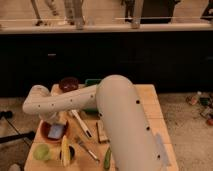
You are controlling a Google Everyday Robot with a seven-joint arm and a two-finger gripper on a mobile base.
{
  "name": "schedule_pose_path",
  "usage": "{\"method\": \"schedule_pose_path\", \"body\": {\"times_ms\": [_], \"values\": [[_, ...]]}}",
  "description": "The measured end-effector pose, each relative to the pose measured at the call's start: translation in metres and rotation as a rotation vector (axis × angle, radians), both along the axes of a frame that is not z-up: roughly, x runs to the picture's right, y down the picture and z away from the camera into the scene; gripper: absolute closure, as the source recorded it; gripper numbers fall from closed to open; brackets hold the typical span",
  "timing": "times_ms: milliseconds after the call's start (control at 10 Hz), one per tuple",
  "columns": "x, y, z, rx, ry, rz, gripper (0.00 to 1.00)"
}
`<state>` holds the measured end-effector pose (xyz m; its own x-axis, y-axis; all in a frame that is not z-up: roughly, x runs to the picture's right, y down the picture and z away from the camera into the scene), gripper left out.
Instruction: Wipe red bowl with sponge
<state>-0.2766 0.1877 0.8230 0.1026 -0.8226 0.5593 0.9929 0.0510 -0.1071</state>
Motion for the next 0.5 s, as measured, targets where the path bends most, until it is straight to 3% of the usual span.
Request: {"method": "schedule_pose_path", "body": {"times_ms": [500], "values": [[-0.017, -0.019, 0.01, 0.023, -0.009, -0.008, 1.0]]}}
